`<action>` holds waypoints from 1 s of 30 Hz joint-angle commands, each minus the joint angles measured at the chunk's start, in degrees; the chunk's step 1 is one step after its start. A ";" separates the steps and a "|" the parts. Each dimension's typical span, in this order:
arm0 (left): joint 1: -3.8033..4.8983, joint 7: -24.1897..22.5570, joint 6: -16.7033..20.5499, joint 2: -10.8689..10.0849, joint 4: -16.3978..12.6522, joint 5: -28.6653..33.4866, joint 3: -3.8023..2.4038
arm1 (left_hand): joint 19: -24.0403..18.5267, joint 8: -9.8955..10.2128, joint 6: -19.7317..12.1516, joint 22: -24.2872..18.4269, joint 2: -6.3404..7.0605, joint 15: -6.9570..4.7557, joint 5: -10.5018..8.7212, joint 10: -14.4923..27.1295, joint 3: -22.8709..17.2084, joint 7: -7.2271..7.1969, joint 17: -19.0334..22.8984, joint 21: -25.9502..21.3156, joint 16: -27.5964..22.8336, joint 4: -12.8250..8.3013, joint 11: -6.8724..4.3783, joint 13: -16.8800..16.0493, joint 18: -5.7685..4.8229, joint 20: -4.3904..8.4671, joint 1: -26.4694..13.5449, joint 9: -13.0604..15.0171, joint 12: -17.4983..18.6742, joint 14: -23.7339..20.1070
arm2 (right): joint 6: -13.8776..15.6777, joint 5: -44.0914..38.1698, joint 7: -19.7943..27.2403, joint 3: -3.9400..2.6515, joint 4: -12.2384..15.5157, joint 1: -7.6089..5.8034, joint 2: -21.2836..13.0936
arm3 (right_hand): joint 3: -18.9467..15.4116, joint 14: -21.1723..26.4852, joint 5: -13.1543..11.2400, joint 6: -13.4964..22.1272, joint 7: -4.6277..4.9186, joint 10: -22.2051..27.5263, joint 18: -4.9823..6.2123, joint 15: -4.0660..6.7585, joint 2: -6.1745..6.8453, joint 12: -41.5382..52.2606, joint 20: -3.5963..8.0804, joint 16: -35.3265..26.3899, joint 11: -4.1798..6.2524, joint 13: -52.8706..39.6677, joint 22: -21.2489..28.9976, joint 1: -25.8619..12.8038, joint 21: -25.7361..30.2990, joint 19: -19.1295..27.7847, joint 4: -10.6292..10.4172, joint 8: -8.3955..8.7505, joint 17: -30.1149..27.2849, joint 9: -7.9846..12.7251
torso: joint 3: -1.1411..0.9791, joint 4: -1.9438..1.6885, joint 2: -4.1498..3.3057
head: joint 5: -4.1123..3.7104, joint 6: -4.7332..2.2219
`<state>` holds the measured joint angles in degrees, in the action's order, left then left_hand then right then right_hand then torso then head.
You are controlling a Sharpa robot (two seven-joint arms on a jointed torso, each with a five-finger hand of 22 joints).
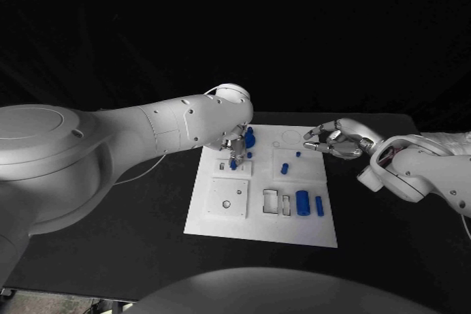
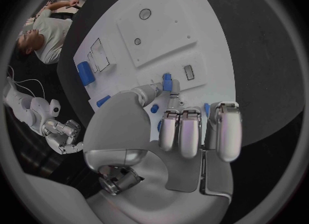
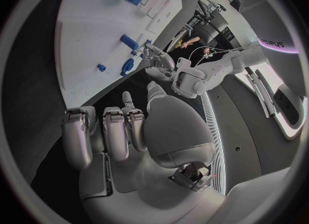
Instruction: Assemble the parts on the task board
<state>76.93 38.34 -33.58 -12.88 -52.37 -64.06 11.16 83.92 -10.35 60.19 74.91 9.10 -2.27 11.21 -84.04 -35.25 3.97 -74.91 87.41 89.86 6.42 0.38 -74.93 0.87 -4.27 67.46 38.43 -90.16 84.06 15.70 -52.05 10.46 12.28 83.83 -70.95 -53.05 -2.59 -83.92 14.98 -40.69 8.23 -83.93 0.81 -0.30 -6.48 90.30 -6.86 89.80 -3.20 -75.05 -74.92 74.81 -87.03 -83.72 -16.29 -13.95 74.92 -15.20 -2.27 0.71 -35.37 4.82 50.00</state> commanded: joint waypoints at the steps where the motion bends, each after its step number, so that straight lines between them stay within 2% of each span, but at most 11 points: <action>1: -0.04 -0.63 2.62 -0.51 -0.97 -0.18 0.01 | 3.74 -1.43 -0.21 13.52 -0.47 -0.52 0.63 -5.96 -0.03 -0.55 -15.09 -0.22 0.14 -1.07 -0.65 -15.07 0.01 0.54 0.42 2.30 0.16 5.94 | -0.96 -0.04 -0.16 0.01 -0.04 0.02 0.05 | 0.35 -6.08 0.01 0.11 -0.12 -6.07 0.30 -0.28 -0.43 -0.30 -0.10 0.20 -0.25 -14.95 -13.63 0.05 0.29 -2.96 0.05 -0.16 15.08 -0.01 | -0.01 -0.04 0.00 | 0.08 0.00; 5: -0.04 -0.94 6.18 -1.49 -2.45 -0.84 0.01 | 3.92 -2.57 -1.17 13.64 -0.76 -0.74 0.86 -5.96 -0.08 -0.67 -15.09 -0.04 0.14 -2.08 -0.85 -15.07 -0.06 0.77 0.59 4.41 0.16 5.94 | -0.95 -0.04 -0.18 0.01 -0.08 0.03 0.03 | 0.36 -6.08 -0.03 0.09 -0.13 -6.07 0.35 -0.28 -0.43 -0.30 -0.11 0.20 -0.25 -14.95 -13.56 0.08 0.44 -2.80 0.07 -0.17 15.08 -0.02 | -0.01 -0.01 0.01 | 0.10 0.00; 7: -0.03 -1.13 9.73 -2.51 -4.03 -1.28 0.01 | 3.92 -3.25 -1.96 13.64 -1.17 -0.84 1.04 -5.96 0.42 -0.62 -15.09 -0.10 0.14 -2.21 -0.91 -15.07 -0.05 0.86 0.29 5.77 0.16 5.94 | -0.92 -0.04 -0.18 0.01 -0.08 0.03 -0.04 | 0.36 -6.08 -0.12 0.09 -0.15 -6.07 0.39 -0.29 -0.39 -0.30 -0.11 0.20 -0.24 -14.95 -13.51 0.13 0.57 -2.67 0.10 -0.18 15.08 -0.02 | -0.02 -0.01 0.02 | 0.05 0.00; 10: -0.03 -1.31 15.13 -4.40 -6.89 -1.63 0.01 | 3.76 -3.79 -3.03 13.52 -1.75 -0.91 2.55 -5.96 1.18 -0.57 -15.09 -0.35 0.14 -2.97 -0.87 -15.07 0.02 0.96 0.96 7.05 0.16 5.94 | -0.90 -0.04 -0.20 0.01 -0.09 0.05 -0.22 | 0.36 -6.08 -0.18 0.09 -0.16 -6.07 0.42 -0.29 -0.37 -0.30 -0.11 0.20 -0.23 -14.95 -13.46 0.17 0.66 -2.57 0.12 -0.18 15.08 -0.02 | -0.03 -0.04 0.05 | -0.14 0.00; 14: -0.02 -1.53 22.99 -7.83 -11.95 -1.86 0.00 | 3.90 -4.83 -3.52 13.60 -2.27 -1.06 2.90 -5.96 2.02 -0.79 -15.09 -0.27 0.14 -3.71 -1.04 -15.07 -0.01 1.11 1.70 8.62 0.16 5.94 | -0.81 -0.04 -0.19 0.01 -0.13 0.09 -0.52 | 0.35 -6.08 -0.27 0.11 -0.17 -6.07 0.48 -0.28 -0.33 -0.30 -0.12 0.20 -0.23 -14.95 -13.39 0.21 0.83 -2.39 0.14 -0.18 15.08 -0.02 | -0.01 -0.01 0.02 | -0.24 0.00; 17: -0.02 -1.55 26.84 -10.42 -15.55 -1.92 0.01 | 3.74 -5.25 -3.75 13.48 -2.34 -1.16 2.49 -5.96 2.76 -0.85 -15.09 -0.52 0.14 -3.69 -1.16 -15.07 0.06 1.18 1.70 9.26 0.16 5.94 | -0.74 -0.03 -0.17 0.02 -0.14 0.11 -0.70 | 0.35 -6.08 -0.33 0.13 -0.18 -6.07 0.51 -0.28 -0.31 -0.30 -0.12 0.20 -0.22 -14.95 -13.35 0.23 0.93 -2.29 0.15 -0.17 15.08 -0.02 | -0.01 0.04 -0.02 | -0.44 0.00; 19: -0.02 -1.59 29.36 -12.38 -18.19 -1.95 0.01 | 3.52 -5.45 -4.16 13.31 -2.58 -1.24 3.08 -5.96 3.55 -0.87 -15.09 -0.87 0.14 -3.73 -1.19 -15.07 0.16 1.26 2.03 9.70 0.16 5.94 | -0.68 -0.03 -0.14 0.02 -0.16 0.16 -0.83 | 0.35 -6.08 -0.38 0.16 -0.18 -6.07 0.54 -0.28 -0.29 -0.30 -0.12 0.20 -0.22 -14.95 -13.31 0.25 1.03 -2.19 0.14 -0.16 15.08 -0.02 | -0.01 0.00 0.00 | -0.54 0.00; 21: -0.02 -1.70 32.88 -15.05 -21.68 -1.97 0.02 | 3.51 -5.54 -4.28 13.30 -2.65 -1.27 3.23 -5.96 3.90 -0.88 -15.09 -0.90 0.14 -3.75 -1.21 -15.07 0.16 1.29 2.21 9.89 0.16 5.94 | -0.60 -0.02 -0.10 0.02 -0.23 0.33 -0.95 | 0.35 -6.08 -0.40 0.19 -0.18 -6.07 0.56 -0.28 -0.30 -0.30 -0.12 0.20 -0.22 -14.95 -13.28 0.26 1.09 -2.13 0.14 -0.15 15.08 -0.01 | -0.01 -0.08 0.05 | -0.54 0.00; 25: -0.02 -1.95 37.79 -18.09 -25.63 -1.99 0.04 | 3.46 -5.74 -4.28 13.26 -2.65 -1.32 3.28 -5.96 4.31 -0.95 -15.09 -1.00 0.14 -3.75 -1.26 -15.07 0.19 1.33 2.44 10.12 0.16 5.94 | -0.49 0.09 -0.03 0.03 -0.36 0.76 -1.07 | 0.36 -6.08 -0.43 0.22 -0.19 -6.07 0.59 -0.28 -0.30 -0.30 -0.12 0.20 -0.21 -14.95 -13.24 0.28 1.17 -2.04 0.15 -0.13 15.08 -0.01 | 0.01 -0.10 0.06 | -0.36 0.00; 30: -0.04 -2.49 46.38 -21.80 -30.77 -1.74 0.16 | 3.27 -6.05 -4.36 13.12 -2.62 -1.42 2.74 -5.96 5.15 -1.07 -15.09 -1.32 0.14 -3.23 -1.37 -15.07 0.27 1.42 2.71 10.50 0.16 5.94 | -0.37 0.28 0.09 0.03 -0.56 1.47 -1.10 | 0.37 -6.08 -0.43 0.29 -0.19 -6.07 0.65 -0.27 -0.29 -0.30 -0.12 0.20 -0.21 -14.95 -13.16 0.35 1.35 -1.85 0.17 -0.10 15.08 0.00 | 0.00 -0.09 0.09 | -0.18 0.00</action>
<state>76.89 37.03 3.20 -34.24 -81.93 -65.57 11.31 84.14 -16.15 56.05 74.91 6.39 -3.29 14.29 -83.94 -30.41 3.17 -74.90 86.31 89.86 3.23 -0.55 -74.93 0.88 -3.24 69.56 38.90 -90.17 83.88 15.64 -51.93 10.27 12.29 83.31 -69.66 -54.12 -2.42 -83.92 14.76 -40.69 8.23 -83.93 0.81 -0.30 -6.47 90.20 -6.86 89.80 -3.20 -75.06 -74.91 74.81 -85.98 -83.72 -16.13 -13.95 74.90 -15.19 -2.27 0.64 -35.30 4.56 50.00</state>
